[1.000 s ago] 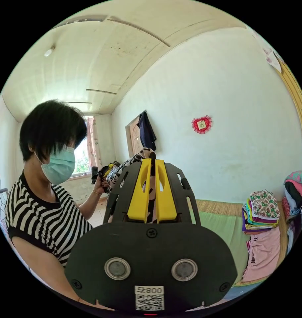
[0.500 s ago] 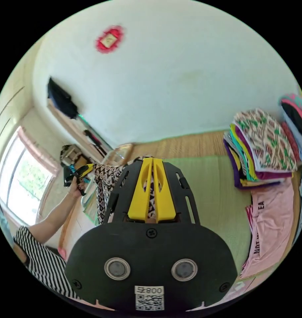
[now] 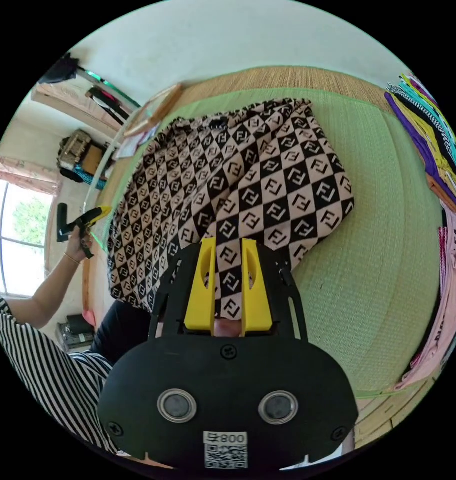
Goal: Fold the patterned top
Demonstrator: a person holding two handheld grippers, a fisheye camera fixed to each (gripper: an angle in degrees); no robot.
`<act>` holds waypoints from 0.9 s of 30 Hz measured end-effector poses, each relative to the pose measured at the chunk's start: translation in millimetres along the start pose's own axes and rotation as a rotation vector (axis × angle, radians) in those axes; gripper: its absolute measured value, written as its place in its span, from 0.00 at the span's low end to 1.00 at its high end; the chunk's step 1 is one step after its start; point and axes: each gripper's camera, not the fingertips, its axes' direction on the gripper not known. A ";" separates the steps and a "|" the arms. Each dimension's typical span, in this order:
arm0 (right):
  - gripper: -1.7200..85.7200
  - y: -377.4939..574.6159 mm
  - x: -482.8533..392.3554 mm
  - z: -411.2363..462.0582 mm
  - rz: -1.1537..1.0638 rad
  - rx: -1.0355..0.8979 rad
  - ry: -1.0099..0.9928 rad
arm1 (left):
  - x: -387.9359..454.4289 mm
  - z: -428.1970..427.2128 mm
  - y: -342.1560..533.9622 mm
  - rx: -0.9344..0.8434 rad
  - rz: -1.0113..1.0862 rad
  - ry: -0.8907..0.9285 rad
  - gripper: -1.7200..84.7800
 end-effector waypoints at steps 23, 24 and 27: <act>0.04 34.1 -84.1 122.6 -0.145 -0.207 0.207 | -5.4 84.4 23.5 -0.177 0.011 -0.153 0.04; 0.04 33.3 -82.1 121.9 -0.144 -0.214 0.201 | -5.1 79.0 20.9 -0.161 0.018 -0.149 0.04; 0.03 29.4 -69.7 95.2 -0.129 -0.175 0.126 | -6.4 55.6 8.4 -0.095 0.029 -0.134 0.04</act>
